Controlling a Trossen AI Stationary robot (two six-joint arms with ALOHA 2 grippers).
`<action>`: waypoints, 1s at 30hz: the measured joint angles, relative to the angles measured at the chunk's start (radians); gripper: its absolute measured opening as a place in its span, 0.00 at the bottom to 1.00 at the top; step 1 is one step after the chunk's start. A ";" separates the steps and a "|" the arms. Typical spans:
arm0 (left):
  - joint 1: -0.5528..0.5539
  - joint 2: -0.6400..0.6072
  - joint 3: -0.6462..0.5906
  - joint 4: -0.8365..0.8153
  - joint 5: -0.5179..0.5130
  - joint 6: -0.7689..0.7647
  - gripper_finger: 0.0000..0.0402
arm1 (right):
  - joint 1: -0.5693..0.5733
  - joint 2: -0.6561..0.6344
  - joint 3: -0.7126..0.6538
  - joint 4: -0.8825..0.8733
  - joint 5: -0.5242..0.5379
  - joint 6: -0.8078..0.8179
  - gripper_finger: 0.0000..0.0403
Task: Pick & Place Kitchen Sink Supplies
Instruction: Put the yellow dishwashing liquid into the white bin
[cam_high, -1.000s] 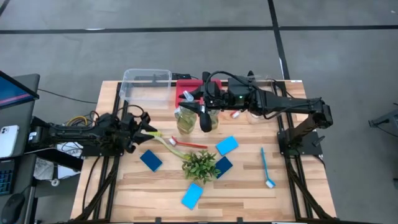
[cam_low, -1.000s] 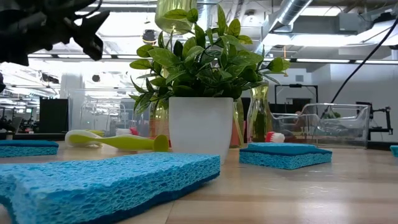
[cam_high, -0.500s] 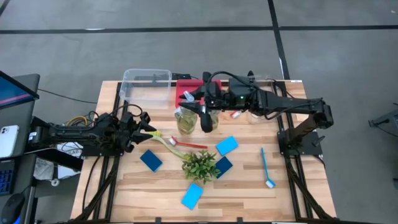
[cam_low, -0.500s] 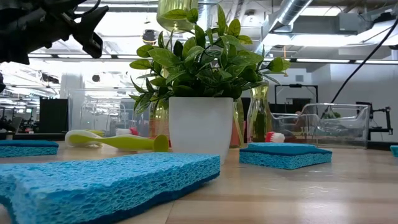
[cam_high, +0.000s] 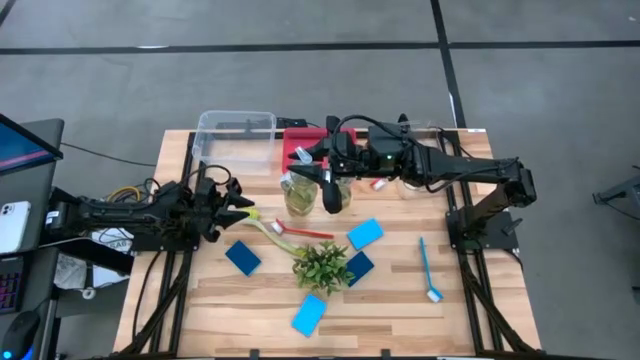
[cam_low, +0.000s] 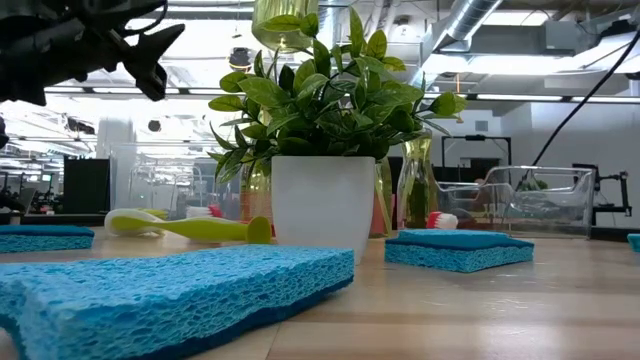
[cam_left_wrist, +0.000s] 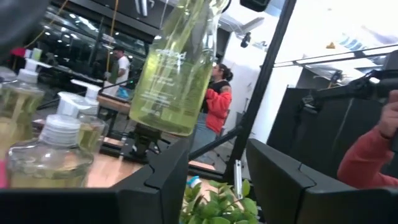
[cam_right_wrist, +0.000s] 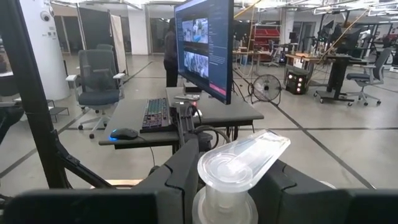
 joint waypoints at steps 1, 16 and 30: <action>0.000 0.004 0.000 0.000 -0.016 0.000 0.45 | 0.000 0.000 0.000 -0.002 0.000 0.000 0.23; 0.000 0.053 0.000 0.005 -0.142 -0.020 0.78 | 0.000 0.000 0.000 -0.015 0.000 0.000 0.23; 0.000 0.053 0.000 0.015 -0.142 -0.032 0.77 | 0.000 0.000 0.000 -0.015 0.000 0.000 0.23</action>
